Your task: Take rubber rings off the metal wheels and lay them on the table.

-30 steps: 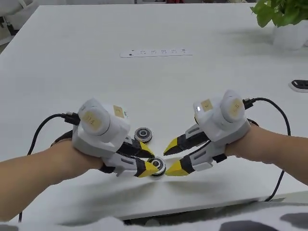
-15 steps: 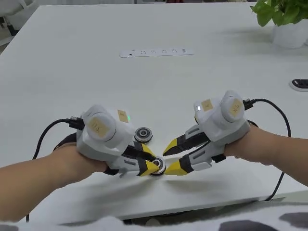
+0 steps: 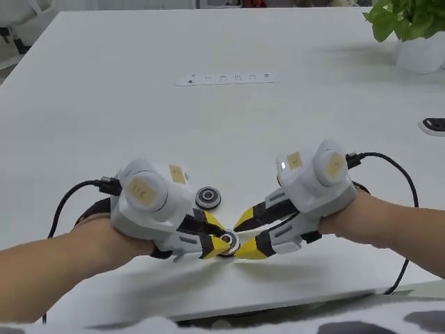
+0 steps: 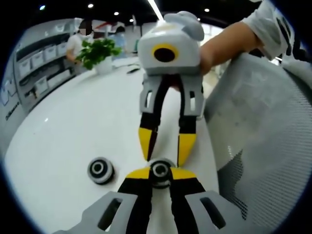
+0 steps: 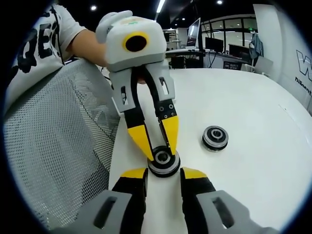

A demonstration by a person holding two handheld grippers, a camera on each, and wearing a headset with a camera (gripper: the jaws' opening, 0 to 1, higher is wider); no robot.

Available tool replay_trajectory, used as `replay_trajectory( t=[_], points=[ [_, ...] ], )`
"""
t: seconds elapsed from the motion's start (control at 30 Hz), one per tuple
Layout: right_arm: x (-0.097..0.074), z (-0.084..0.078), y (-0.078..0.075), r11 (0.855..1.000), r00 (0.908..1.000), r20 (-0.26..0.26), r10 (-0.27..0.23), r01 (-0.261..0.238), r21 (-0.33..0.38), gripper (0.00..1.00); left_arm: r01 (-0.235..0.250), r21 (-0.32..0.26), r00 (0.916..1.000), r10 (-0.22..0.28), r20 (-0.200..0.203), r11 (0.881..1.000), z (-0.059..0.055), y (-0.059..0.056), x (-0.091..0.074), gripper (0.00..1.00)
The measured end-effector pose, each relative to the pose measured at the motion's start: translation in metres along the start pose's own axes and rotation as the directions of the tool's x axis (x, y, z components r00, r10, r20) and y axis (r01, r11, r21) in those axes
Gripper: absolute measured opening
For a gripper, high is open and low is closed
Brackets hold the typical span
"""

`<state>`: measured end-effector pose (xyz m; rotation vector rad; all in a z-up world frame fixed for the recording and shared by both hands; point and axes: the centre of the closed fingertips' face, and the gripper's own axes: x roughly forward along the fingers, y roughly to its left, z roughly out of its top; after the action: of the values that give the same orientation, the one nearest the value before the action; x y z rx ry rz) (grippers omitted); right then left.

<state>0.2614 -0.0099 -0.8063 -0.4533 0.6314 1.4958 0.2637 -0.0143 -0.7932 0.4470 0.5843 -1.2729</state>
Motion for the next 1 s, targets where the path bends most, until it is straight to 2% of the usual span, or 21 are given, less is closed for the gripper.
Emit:
replay_trajectory(
  t=[0.4,1.0],
  points=[
    [0.0076,0.0052,0.0016,1.0,0.9998,0.018,-0.003,0.003,0.004,0.26,-0.013,0.007,0.9999,0.013,-0.004,1.0,-0.0009,-0.0008,-0.0001,0.14],
    [0.0054,0.0003,0.0019,1.0,0.9999,-0.01,-0.01,0.01,-0.01,0.21,-0.02,0.013,0.9998,0.02,-0.004,1.0,-0.0015,-0.0002,0.0002,0.14]
  ],
)
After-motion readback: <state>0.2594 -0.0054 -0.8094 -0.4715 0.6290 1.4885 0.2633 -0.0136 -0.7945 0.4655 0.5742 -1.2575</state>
